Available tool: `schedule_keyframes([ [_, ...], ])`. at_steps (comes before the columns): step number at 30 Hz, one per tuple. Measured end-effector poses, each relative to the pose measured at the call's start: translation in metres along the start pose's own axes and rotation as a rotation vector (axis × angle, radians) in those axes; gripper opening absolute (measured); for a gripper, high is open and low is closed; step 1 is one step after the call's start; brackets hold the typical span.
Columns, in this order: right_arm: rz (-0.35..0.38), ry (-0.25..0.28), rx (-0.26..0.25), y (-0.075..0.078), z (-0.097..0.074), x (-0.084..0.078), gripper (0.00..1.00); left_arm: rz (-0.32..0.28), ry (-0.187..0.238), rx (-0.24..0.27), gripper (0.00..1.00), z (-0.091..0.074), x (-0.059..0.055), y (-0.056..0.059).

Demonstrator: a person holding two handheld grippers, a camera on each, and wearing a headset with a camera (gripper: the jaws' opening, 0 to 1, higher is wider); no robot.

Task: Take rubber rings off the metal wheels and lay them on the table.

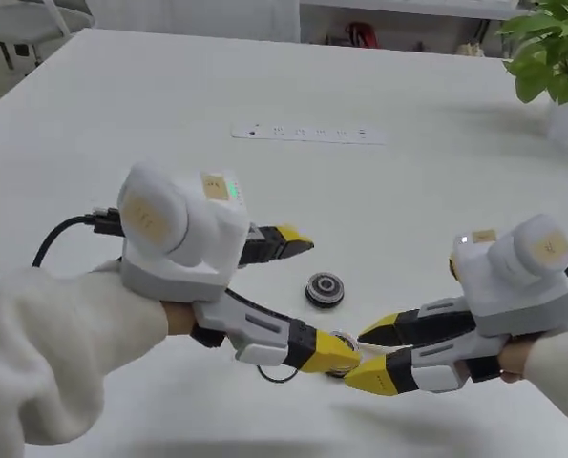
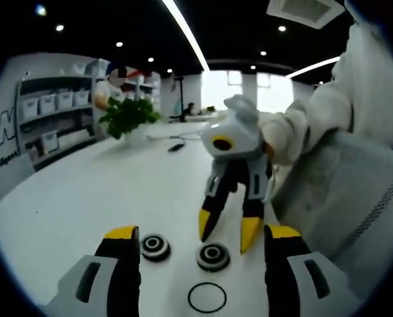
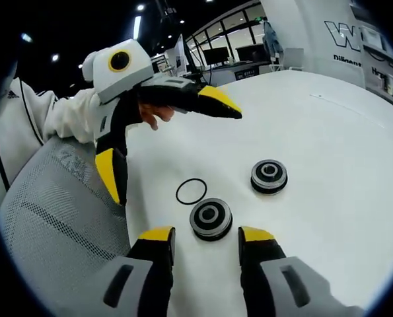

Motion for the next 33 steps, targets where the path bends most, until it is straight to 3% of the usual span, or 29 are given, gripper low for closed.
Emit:
schedule_keyframes([
  [13, -0.02, -0.016, 0.003, -0.002, 0.002, -0.001, 0.34, 0.0, -0.045, -0.037, 0.66, 0.009, -0.016, 0.007],
  [33, -0.075, -0.028, 0.002, -0.002, 0.002, -0.002, 0.26, -0.055, -0.064, -0.048, 0.4, 0.018, -0.032, 0.01],
])
Point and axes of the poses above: the centre of the closed fingertips' face, and the gripper's own axes: z roughly forward along the fingers, y roughly to its right, x roughly out of its top, the point moved 10 cm from there along -z, roughly backward along the fingers, and after that the axes turned 8 degrees about y, right-handed, at the moved point
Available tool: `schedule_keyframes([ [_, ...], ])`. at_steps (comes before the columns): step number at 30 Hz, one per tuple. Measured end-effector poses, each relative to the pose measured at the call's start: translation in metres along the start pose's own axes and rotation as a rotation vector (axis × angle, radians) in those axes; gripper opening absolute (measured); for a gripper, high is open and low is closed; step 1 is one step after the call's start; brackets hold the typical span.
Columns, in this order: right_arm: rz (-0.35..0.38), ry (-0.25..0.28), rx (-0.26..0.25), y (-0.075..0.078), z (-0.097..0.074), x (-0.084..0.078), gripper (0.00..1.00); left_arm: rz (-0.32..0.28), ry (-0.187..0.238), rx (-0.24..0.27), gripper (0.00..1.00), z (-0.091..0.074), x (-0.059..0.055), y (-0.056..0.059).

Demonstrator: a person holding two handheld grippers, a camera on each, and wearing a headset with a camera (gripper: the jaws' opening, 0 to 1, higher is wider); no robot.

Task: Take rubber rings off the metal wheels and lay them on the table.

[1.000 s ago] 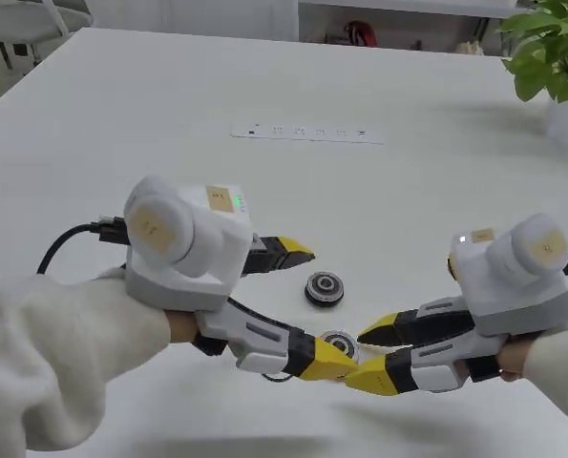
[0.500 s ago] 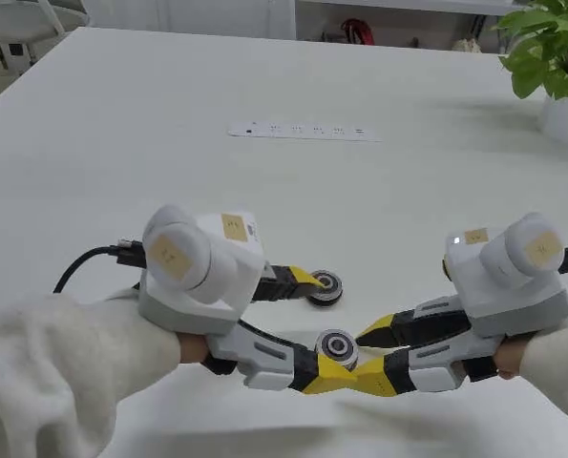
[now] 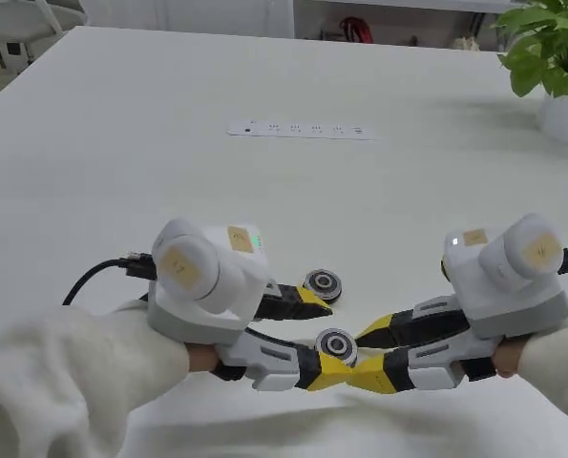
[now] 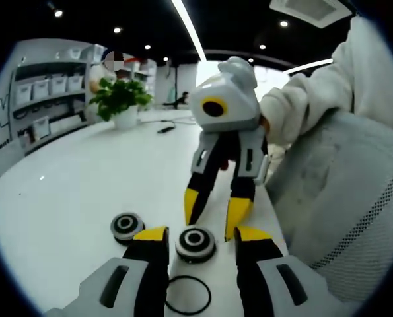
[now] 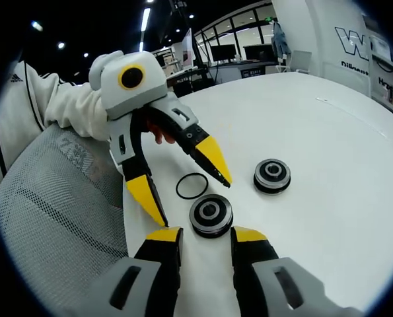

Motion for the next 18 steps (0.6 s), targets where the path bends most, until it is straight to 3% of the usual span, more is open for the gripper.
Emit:
schedule_keyframes([
  [8, -0.019, 0.003, -0.008, 0.0016, -0.0005, 0.0004, 0.21, -0.018, 0.002, -0.002, 0.29, 0.002, -0.0035, 0.0015],
  [18, -0.031, -0.011, -0.014, 0.0024, 0.0004, -0.0026, 0.17, -0.053, 0.013, 0.048, 0.22, 0.0026, -0.0063, -0.0053],
])
Point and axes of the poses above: the centre of the closed fingertips' face, and the gripper's own axes: z roughly forward along the fingers, y roughly to its right, x roughly out of its top, the point moved 10 cm from there along -z, roughly backward along the fingers, and after that the axes turned 8 degrees about y, right-handed, at the moved point
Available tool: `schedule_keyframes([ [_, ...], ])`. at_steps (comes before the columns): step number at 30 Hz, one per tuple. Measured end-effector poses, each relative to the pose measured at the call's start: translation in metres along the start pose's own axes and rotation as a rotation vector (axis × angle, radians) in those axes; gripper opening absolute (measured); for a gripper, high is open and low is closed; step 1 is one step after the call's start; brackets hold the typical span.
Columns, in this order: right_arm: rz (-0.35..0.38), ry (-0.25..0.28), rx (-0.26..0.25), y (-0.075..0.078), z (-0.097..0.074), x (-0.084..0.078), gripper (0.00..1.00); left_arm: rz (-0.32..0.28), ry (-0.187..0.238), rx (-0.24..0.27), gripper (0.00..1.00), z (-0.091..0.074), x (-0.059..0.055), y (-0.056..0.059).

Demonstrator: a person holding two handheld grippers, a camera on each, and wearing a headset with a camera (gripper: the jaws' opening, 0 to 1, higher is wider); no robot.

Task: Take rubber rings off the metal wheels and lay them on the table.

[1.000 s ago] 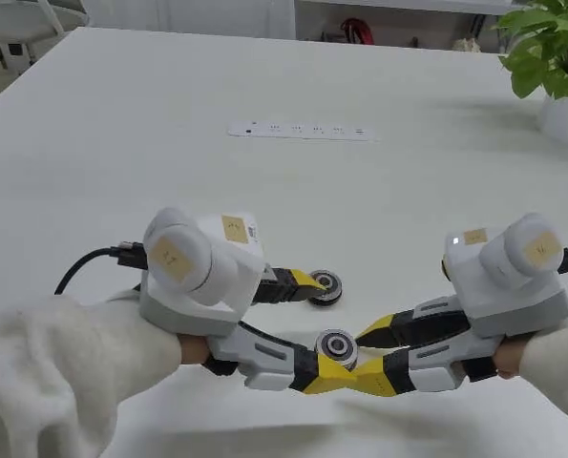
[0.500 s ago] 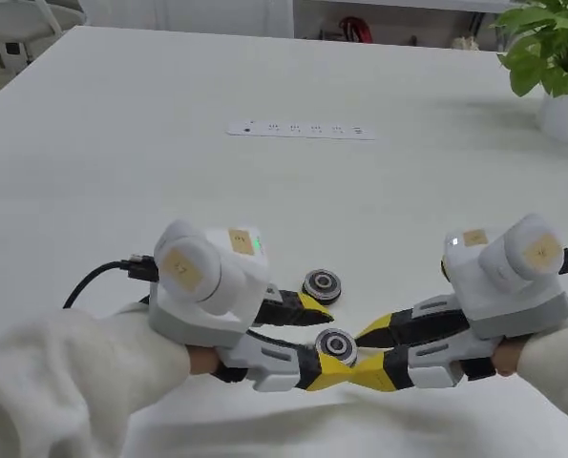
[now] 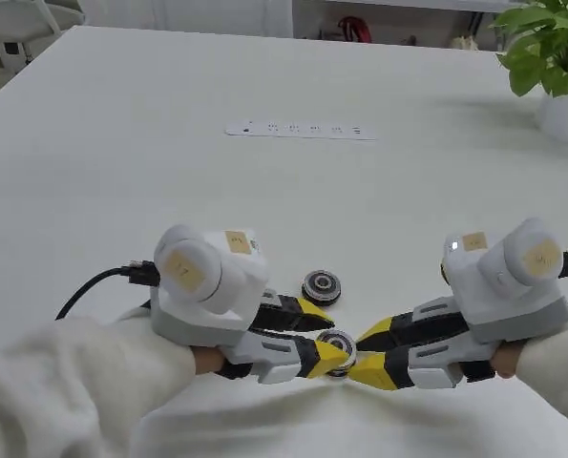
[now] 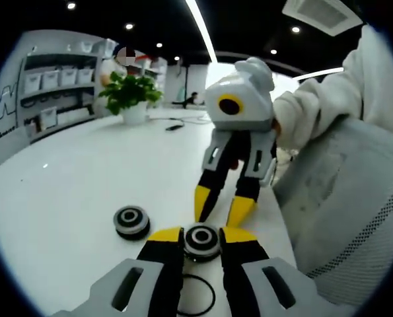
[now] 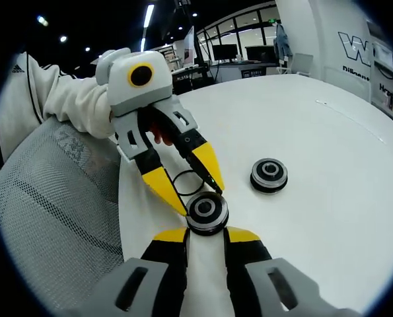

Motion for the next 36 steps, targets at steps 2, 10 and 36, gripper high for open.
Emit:
schedule_keyframes([
  [2, -0.008, 0.001, -0.001, 0.0, 0.0003, 0.0006, 0.17, 0.013, -0.006, -0.005, 0.2, 0.0004, -0.001, 0.0006],
  [10, -0.013, 0.004, -0.011, 0.0011, 0.0003, 0.0006, 0.16, 0.039, -0.02, -0.001, 0.16, 0.0027, -0.0037, -0.0006],
  [36, 0.007, -0.024, -0.052, 0.006, 0.0002, 0.0005, 0.0, 0.058, -0.003, -0.004, 0.14, 0.0011, -0.0056, 0.0023],
])
Point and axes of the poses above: the centre of the closed fingertips' face, and the gripper's own axes: z roughly forward along the fingers, y roughly to its right, x roughly out of its top, the point moved 10 cm from there along -z, roughly backward along the fingers, and after that the axes turned 8 degrees about y, right-handed, at the moved point
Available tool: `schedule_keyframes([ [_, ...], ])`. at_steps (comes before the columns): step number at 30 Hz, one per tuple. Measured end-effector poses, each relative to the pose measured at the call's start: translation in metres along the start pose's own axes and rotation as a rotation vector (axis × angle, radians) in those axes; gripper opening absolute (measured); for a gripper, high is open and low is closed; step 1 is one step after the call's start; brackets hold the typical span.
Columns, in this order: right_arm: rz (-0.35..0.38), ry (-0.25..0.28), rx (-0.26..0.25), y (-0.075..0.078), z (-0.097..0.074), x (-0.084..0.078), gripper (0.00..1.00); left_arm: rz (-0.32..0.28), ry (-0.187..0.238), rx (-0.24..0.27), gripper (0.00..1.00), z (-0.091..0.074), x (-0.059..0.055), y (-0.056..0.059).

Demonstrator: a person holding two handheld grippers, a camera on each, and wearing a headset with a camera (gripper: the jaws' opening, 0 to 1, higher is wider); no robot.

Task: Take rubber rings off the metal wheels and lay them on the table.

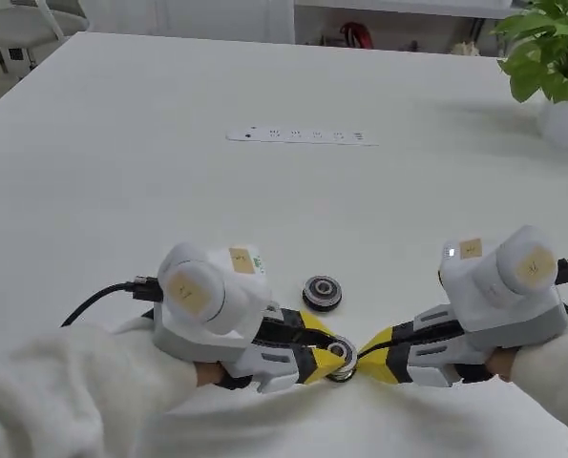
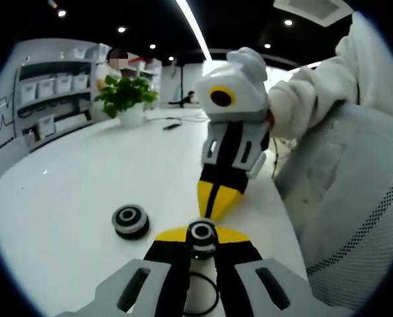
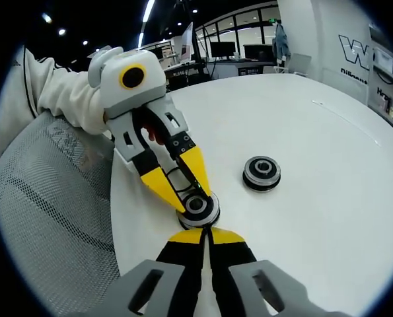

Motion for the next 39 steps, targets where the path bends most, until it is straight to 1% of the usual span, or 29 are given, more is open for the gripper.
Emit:
schedule_keyframes([
  [3, 0.078, 0.002, -0.011, 0.001, -0.0003, -0.0009, 0.0, 0.001, 0.004, 0.0, 0.14, -0.0001, -0.0004, 0.0],
  [6, 0.13, 0.012, -0.013, 0.0025, -0.0014, -0.002, 0.0, 0.003, 0.008, 0.0, 0.14, 0.0, -0.001, -0.0005],
  [7, 0.17, 0.014, -0.017, 0.0026, -0.0021, -0.0026, 0.0, 0.004, 0.008, 0.0, 0.14, 0.0, -0.0011, -0.0005],
  [9, 0.209, 0.021, -0.017, 0.004, -0.0032, -0.0031, 0.0, 0.005, 0.009, 0.0, 0.14, 0.0001, -0.001, -0.0006],
  [14, 0.278, 0.046, -0.013, 0.0046, -0.005, -0.0044, 0.0, 0.006, 0.01, -0.001, 0.14, 0.0003, -0.0009, -0.0005],
  [15, 0.319, 0.056, -0.011, 0.0037, -0.0053, -0.0049, 0.0, 0.006, 0.01, 0.0, 0.14, 0.0003, -0.0009, -0.0005],
  [17, 0.361, 0.076, -0.013, 0.0068, -0.0073, -0.0055, 0.0, 0.007, 0.012, -0.001, 0.14, 0.0004, -0.0011, -0.0007],
  [18, 0.393, 0.1, -0.004, 0.0081, -0.0087, -0.005, 0.0, 0.006, 0.012, -0.001, 0.14, 0.0004, -0.0012, -0.0007],
  [19, 0.411, 0.111, 0.0, 0.0087, -0.0096, -0.0054, 0.0, 0.006, 0.013, -0.001, 0.14, 0.0004, -0.0012, -0.0008],
  [20, 0.427, 0.111, -0.005, 0.0093, -0.01, -0.0071, 0.0, 0.006, 0.012, 0.0, 0.14, 0.0003, -0.0014, -0.0008],
  [26, 0.471, 0.113, 0.0, 0.0059, -0.0084, -0.006, 0.0, 0.007, 0.013, 0.0, 0.14, 0.0003, -0.0014, -0.0007],
  [31, 0.546, 0.126, -0.005, 0.0035, -0.0093, -0.0028, 0.0, 0.01, 0.012, 0.001, 0.14, 0.0004, -0.0014, -0.0006],
  [39, 0.569, 0.138, 0.001, 0.0009, -0.0096, -0.0021, 0.0, 0.012, 0.013, 0.0, 0.14, 0.0006, -0.0014, -0.0005],
])
Point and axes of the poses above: the centre of the closed fingertips' face, and the gripper's own axes: z roughly forward along the fingers, y roughly to its right, x roughly out of its top, the point moved 10 cm from there along -z, roughly backward along the fingers, and after that the axes turned 8 degrees about y, right-handed, at the moved point
